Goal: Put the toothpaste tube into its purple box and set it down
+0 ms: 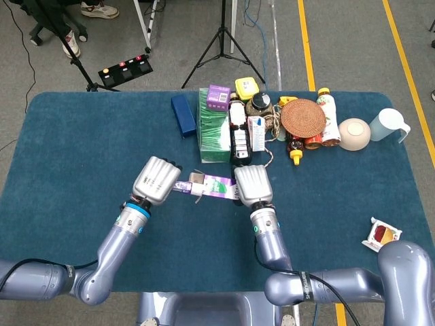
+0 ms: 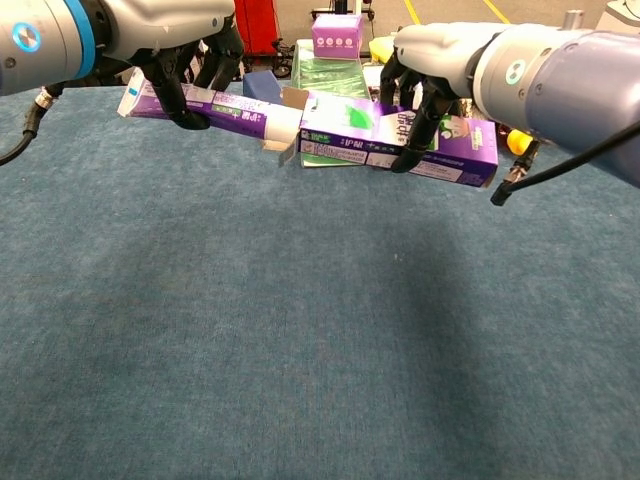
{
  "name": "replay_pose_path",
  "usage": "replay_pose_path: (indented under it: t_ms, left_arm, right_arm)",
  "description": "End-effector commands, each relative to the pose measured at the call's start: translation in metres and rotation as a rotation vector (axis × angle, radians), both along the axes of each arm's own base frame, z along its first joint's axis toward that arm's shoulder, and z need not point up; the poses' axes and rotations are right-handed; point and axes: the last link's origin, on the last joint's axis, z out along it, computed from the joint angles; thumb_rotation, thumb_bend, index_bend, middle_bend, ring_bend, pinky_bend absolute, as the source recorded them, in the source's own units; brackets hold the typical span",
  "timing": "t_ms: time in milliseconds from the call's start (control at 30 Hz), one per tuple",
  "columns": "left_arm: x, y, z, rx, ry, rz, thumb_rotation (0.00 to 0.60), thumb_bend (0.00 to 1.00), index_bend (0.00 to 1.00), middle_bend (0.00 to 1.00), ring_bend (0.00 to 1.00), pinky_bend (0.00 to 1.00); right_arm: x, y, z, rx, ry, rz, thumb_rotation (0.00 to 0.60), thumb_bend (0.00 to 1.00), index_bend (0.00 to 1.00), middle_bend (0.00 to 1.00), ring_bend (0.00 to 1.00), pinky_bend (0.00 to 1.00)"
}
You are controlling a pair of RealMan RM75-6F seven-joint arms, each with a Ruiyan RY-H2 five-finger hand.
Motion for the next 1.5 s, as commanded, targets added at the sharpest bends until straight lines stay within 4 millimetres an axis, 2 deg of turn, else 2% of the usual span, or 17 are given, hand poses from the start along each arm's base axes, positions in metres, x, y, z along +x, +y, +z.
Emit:
replay_pose_path:
  t_ms: [33,633,1167,1500]
  left_arm:
    - [0.002,0.000,-0.005,0.027,0.033,0.014,0.600,0.32,0.70,0.55,0.54,0.72]
    - [0.013,0.001,-0.010,0.060,-0.026,-0.028,0.600,0.33,0.70,0.55,0.54,0.72]
    - [0.008,0.004,-0.003,0.066,-0.044,-0.021,0.600,0.33,0.70,0.55,0.54,0.72]
    - [0.014,0.000,-0.005,0.047,-0.129,-0.046,0.600,0.33,0.70,0.55,0.54,0.72]
  right_arm:
    - [0.000,0.000,0.001,0.002,-0.008,-0.007,0.600,0.37,0.50,0.64,0.71,0.86]
    - [0.009,0.009,-0.005,0.026,-0.022,0.010,0.600,0.37,0.50,0.64,0.71,0.86]
    - [0.008,0.008,-0.003,0.030,-0.041,-0.004,0.600,0.37,0.50,0.64,0.71,0.86]
    - [0.014,0.008,0.000,0.048,-0.131,-0.043,0.600,0.37,0.50,0.64,0.71,0.86]
